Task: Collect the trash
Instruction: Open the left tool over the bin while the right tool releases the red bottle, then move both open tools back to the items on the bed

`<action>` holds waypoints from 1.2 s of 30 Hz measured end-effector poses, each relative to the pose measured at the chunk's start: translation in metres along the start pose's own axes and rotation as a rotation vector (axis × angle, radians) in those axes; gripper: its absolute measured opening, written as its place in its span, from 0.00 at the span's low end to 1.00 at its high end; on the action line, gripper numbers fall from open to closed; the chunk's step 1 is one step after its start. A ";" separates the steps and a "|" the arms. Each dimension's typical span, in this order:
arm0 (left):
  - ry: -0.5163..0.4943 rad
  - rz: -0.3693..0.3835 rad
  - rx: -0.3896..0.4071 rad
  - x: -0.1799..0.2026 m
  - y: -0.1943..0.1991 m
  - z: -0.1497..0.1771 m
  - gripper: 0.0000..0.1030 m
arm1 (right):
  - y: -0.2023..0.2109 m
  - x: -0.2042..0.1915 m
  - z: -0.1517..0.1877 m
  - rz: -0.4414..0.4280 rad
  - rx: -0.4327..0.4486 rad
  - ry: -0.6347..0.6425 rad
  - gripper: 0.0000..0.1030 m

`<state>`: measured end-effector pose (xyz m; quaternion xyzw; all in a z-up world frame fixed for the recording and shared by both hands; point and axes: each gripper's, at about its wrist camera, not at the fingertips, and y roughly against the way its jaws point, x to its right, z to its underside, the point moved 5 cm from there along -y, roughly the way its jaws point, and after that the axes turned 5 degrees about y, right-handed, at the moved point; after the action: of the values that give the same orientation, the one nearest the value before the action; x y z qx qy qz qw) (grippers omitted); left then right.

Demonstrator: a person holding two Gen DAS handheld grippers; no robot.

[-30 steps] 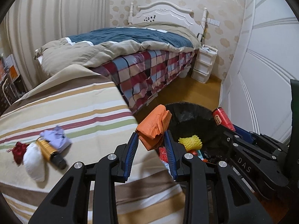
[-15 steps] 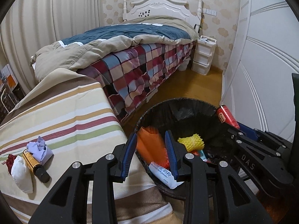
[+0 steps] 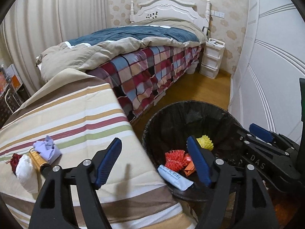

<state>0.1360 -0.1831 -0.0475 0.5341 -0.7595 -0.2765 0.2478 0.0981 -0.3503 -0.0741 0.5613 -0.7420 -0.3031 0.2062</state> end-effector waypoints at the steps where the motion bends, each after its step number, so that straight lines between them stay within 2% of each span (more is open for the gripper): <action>1: 0.003 -0.008 0.005 -0.003 0.003 0.001 0.71 | 0.001 0.000 0.000 0.001 0.002 0.001 0.55; 8: 0.034 -0.052 0.021 -0.029 0.021 0.009 0.73 | 0.012 -0.020 0.005 -0.021 0.004 0.024 0.63; 24: 0.170 -0.177 0.033 -0.120 0.063 0.040 0.74 | 0.037 -0.113 0.024 -0.139 -0.021 0.151 0.66; 29: 0.215 -0.217 0.022 -0.148 0.066 0.047 0.74 | 0.036 -0.144 0.033 -0.171 -0.046 0.212 0.66; 34: 0.255 -0.217 -0.001 -0.166 0.060 0.047 0.74 | 0.033 -0.169 0.035 -0.192 -0.061 0.256 0.66; 36: 0.262 -0.213 -0.014 -0.170 0.055 0.046 0.69 | 0.033 -0.175 0.035 -0.195 -0.063 0.270 0.66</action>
<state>0.1206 0.0006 -0.0569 0.6413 -0.6578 -0.2348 0.3176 0.1023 -0.1685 -0.0713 0.6596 -0.6397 -0.2667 0.2909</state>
